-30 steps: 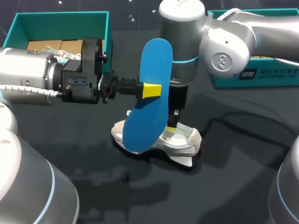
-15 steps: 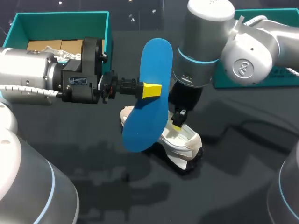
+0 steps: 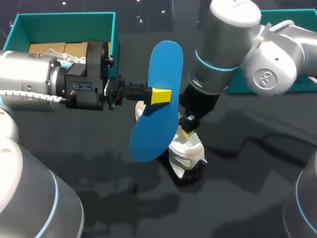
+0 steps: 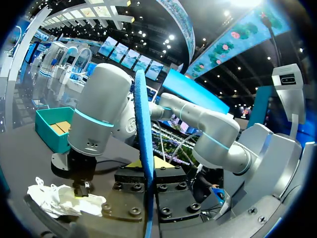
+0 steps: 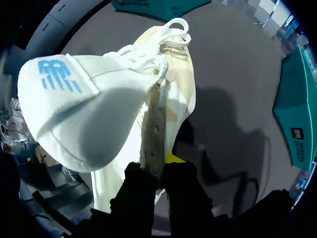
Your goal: Take the shoe out of the shoebox, open the shoe tongue, remove and reinsert the insole, then place the shoe into the shoebox
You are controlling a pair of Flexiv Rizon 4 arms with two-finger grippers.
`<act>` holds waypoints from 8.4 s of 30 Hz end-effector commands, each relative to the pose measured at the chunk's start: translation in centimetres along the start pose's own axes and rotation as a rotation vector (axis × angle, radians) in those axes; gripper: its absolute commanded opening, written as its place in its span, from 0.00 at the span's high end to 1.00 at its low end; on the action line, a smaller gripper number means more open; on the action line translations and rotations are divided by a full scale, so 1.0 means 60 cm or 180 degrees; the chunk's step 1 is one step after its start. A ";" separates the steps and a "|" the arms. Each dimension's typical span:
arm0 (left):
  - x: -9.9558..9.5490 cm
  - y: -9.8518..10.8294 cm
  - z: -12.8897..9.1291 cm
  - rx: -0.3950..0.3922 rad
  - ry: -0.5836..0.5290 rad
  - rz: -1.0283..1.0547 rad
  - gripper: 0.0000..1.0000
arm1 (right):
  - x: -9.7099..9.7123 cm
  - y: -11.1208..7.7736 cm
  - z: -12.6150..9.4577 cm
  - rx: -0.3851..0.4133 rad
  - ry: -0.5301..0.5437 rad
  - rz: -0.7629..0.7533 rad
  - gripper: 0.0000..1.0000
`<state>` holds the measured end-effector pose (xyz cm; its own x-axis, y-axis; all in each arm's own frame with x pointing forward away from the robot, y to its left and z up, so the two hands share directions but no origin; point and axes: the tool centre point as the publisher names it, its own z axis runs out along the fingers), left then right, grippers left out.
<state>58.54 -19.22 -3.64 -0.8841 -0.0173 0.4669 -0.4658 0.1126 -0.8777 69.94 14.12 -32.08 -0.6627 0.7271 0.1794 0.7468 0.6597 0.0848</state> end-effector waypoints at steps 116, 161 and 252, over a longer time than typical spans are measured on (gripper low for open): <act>-0.001 0.001 0.004 0.0005 0.0001 0.0002 1.00 | 0.034 -0.044 -0.143 -0.1085 0.1684 0.1619 0.00; -0.032 -0.006 0.001 0.0210 -0.0059 0.1079 1.00 | 0.041 0.011 -0.282 -0.1415 0.2938 0.1709 0.00; -0.268 0.057 0.088 0.0076 -0.0683 0.5926 1.00 | 0.032 0.103 -0.270 -0.1260 0.3892 0.1800 0.00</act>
<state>69.92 -22.43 -14.40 -0.1821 -0.0138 -0.9832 0.9754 0.1241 -0.1824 73.51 15.84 -15.09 0.0453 0.1112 0.9928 0.9954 0.0786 -0.0542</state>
